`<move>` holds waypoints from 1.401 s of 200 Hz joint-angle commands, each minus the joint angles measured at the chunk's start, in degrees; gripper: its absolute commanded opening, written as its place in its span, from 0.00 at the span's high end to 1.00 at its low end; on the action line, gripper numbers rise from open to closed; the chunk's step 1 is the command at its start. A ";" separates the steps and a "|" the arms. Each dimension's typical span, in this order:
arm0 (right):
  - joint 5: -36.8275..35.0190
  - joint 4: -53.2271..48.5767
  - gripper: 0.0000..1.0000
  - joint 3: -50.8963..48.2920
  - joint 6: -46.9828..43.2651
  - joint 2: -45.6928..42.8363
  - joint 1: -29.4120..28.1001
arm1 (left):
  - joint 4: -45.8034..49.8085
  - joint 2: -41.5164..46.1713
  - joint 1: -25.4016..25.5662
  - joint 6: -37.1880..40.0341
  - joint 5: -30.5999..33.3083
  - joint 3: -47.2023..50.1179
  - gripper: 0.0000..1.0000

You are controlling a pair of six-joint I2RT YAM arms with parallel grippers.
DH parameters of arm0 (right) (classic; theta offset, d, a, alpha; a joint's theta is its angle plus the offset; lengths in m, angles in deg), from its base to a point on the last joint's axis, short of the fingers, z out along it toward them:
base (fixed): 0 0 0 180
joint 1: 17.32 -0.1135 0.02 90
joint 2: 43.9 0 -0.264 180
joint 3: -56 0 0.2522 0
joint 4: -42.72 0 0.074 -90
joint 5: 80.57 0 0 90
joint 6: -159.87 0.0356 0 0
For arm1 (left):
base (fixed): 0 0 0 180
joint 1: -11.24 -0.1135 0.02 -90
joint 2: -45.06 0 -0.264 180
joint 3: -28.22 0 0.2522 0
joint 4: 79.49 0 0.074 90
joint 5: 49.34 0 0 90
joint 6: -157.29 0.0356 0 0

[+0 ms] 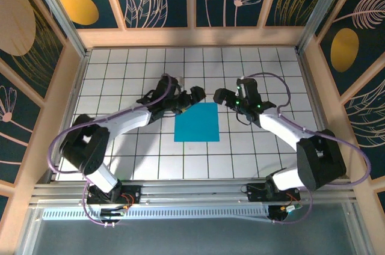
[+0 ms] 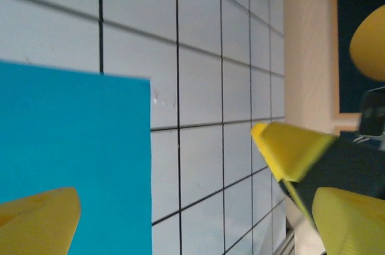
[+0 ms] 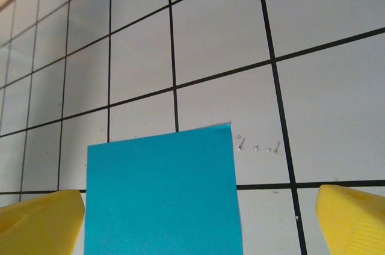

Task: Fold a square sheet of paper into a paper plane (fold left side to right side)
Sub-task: Move the square sheet of paper to the center of the table, then pick up the square sheet of paper from the center of the table.

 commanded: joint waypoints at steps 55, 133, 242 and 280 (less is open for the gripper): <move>-4.82 -14.41 0.01 17.01 -10.30 14.27 -3.40 | 7.05 10.26 -5.60 5.13 1.07 12.54 0.05; -7.22 -18.26 0.01 29.41 -13.38 29.42 -8.53 | -0.96 6.16 -4.87 1.57 -10.38 18.01 0.34; -6.44 -19.54 0.01 29.99 -11.71 34.45 -9.64 | -0.79 -4.19 -1.00 2.67 -9.81 15.55 0.46; -7.05 -20.79 0.01 29.64 -11.10 35.45 -10.45 | -0.31 -5.23 -0.78 2.45 -8.73 15.38 0.46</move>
